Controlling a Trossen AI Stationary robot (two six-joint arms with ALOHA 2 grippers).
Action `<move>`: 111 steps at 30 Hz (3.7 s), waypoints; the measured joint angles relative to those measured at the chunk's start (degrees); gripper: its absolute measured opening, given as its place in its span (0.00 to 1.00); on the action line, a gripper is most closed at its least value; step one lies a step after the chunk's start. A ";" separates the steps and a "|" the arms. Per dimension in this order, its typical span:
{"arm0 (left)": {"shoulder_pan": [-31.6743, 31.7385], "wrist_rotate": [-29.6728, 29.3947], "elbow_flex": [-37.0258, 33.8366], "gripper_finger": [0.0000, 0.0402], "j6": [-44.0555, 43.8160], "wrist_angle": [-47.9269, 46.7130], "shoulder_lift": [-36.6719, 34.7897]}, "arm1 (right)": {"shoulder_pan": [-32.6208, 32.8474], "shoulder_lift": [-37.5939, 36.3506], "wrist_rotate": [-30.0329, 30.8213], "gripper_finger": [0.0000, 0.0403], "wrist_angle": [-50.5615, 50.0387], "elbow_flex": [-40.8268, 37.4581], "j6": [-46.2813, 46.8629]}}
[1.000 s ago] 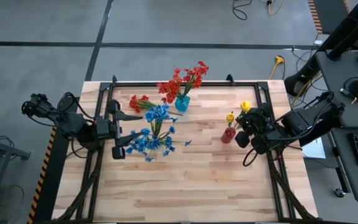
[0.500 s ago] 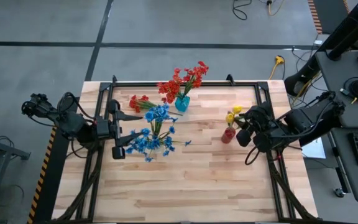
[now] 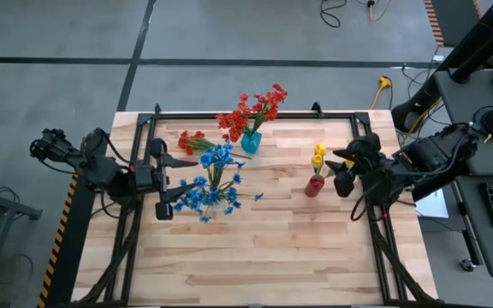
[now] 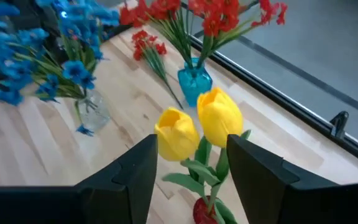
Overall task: Sort flowers into vase by color
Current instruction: Put the red flowers into the blue vase
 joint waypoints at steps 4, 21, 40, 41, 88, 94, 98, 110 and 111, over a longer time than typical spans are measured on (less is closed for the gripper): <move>-0.01 0.00 -0.01 0.51 -2.08 -0.01 1.33 | 0.00 -0.02 -0.55 0.46 0.02 3.44 -2.68; 9.69 -5.93 26.11 0.51 -9.76 -36.31 4.80 | 0.00 3.71 -1.13 0.48 0.09 12.23 -13.00; 66.30 48.47 30.53 0.51 -0.28 -62.83 11.85 | -5.91 13.42 -2.54 0.50 0.10 21.59 -25.69; 68.91 51.66 30.53 0.51 1.56 -62.66 12.84 | -6.74 14.01 -2.57 0.50 0.09 22.26 -26.74; 91.92 61.88 29.05 0.36 29.51 -67.23 33.44 | -12.76 17.99 -7.06 0.50 0.08 26.84 -37.50; 91.77 55.14 22.89 0.36 30.84 -67.06 33.44 | -12.76 18.32 -7.59 0.50 0.11 26.82 -37.46; 90.92 49.04 21.15 0.36 27.45 -68.10 33.22 | -12.76 18.38 -7.51 0.50 0.56 26.82 -37.46; 89.91 47.94 18.21 0.27 27.53 -66.54 31.50 | -13.03 19.78 -7.46 0.50 3.12 26.82 -38.61; 89.93 47.95 17.17 0.27 27.36 -65.92 31.51 | -13.00 20.01 -7.46 0.50 3.10 26.82 -38.61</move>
